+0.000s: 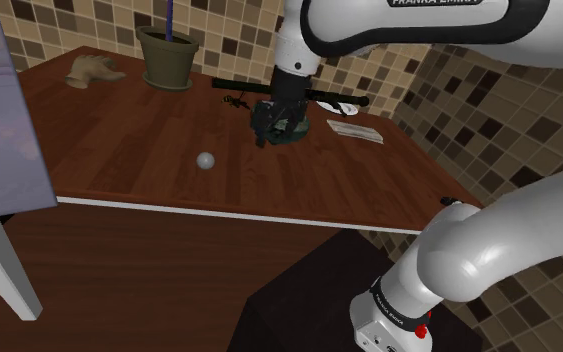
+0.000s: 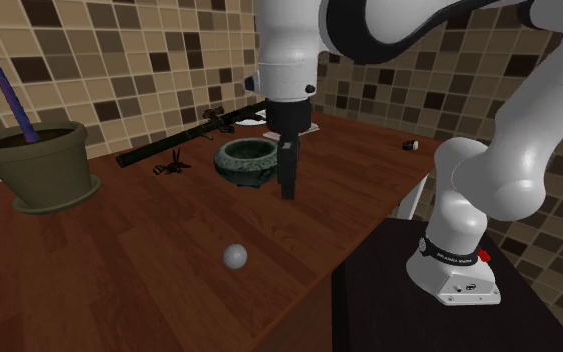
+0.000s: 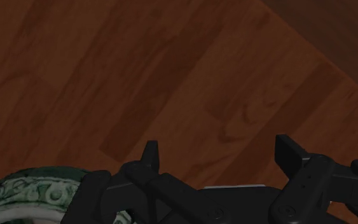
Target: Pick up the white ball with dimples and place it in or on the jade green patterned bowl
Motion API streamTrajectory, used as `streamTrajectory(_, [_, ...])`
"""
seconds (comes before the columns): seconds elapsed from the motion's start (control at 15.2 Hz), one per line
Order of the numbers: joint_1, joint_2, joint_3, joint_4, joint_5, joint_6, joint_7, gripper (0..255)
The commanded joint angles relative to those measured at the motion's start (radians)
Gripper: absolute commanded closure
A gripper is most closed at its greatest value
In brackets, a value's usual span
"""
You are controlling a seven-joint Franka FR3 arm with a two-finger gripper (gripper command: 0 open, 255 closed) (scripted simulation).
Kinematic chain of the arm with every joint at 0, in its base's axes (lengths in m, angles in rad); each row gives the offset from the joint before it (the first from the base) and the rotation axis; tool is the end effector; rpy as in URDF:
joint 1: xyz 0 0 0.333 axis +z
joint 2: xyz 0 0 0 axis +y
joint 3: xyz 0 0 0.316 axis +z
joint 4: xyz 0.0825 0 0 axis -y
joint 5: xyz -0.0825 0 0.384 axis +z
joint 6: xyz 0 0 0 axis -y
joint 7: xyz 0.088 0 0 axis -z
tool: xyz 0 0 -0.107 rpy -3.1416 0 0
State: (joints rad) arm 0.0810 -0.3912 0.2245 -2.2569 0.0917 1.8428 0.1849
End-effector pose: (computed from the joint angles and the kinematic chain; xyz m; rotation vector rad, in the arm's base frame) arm 0.4100 0.1453 0.5101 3.1346 0.1204 -0.0478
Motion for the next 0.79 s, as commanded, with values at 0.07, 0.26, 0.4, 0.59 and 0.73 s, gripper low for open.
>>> streamTrajectory(0.07, [0.014,0.094,0.030,0.064,0.016,0.038,0.031,0])
streamTrajectory(0.26, [0.028,0.190,0.059,0.135,0.023,0.072,0.061,0])
streamTrajectory(0.4, [0.037,0.255,0.077,0.187,0.023,0.092,0.082,0])
streamTrajectory(0.59, [0.054,0.355,0.101,0.274,0.017,0.114,0.114,0])
streamTrajectory(0.73, [0.055,0.360,0.102,0.266,0.016,0.128,0.115,0])
